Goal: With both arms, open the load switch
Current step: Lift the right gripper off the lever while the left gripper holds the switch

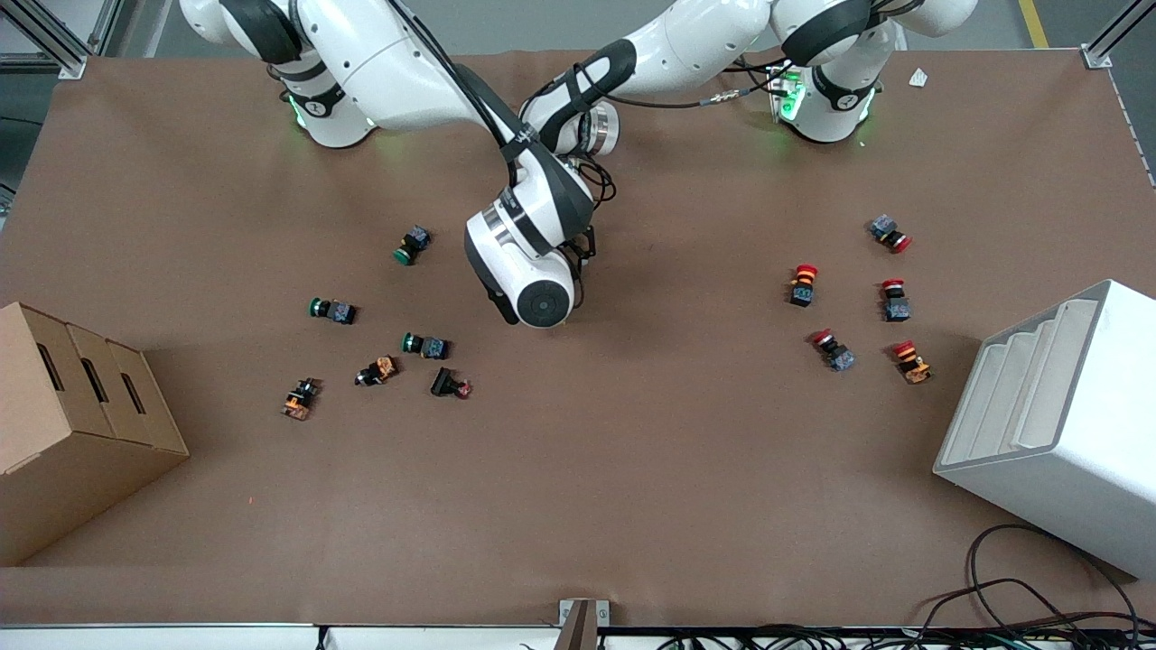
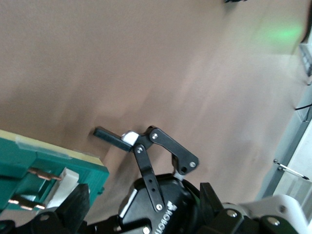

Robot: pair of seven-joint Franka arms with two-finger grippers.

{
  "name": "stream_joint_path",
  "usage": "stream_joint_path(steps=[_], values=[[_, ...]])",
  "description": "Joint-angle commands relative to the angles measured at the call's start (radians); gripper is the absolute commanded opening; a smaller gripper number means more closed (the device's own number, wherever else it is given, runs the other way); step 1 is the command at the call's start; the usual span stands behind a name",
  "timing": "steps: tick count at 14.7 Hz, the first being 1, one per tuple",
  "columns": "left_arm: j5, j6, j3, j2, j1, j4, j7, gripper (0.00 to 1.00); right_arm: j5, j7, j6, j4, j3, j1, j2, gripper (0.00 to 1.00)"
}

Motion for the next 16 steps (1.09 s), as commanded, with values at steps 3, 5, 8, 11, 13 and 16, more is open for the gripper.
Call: stream_joint_path(steps=[3,5,8,11,13,16], values=[[0.017,0.027,0.013,0.056,0.001,0.019,-0.012,0.99,-0.015,-0.113,0.022,0.000,-0.017,-0.026,-0.025,1.00],[0.015,0.024,0.011,0.048,0.006,0.015,-0.010,0.99,-0.145,-0.263,-0.021,0.046,-0.026,-0.092,-0.048,1.00],[0.015,0.024,0.011,0.042,0.011,0.016,-0.010,0.99,-0.358,-0.581,0.000,0.051,-0.026,-0.226,-0.100,1.00],[-0.005,0.024,0.008,0.007,0.014,0.024,-0.003,0.99,-0.361,-0.962,0.046,0.055,-0.015,-0.428,-0.190,1.00],[-0.043,0.024,0.008,-0.024,0.015,0.027,0.000,0.99,-0.364,-1.180,0.046,0.054,-0.017,-0.520,-0.235,1.00],[-0.165,0.026,0.002,-0.104,0.024,0.040,0.051,0.99,-0.365,-1.490,0.046,0.045,-0.021,-0.649,-0.302,1.00]])
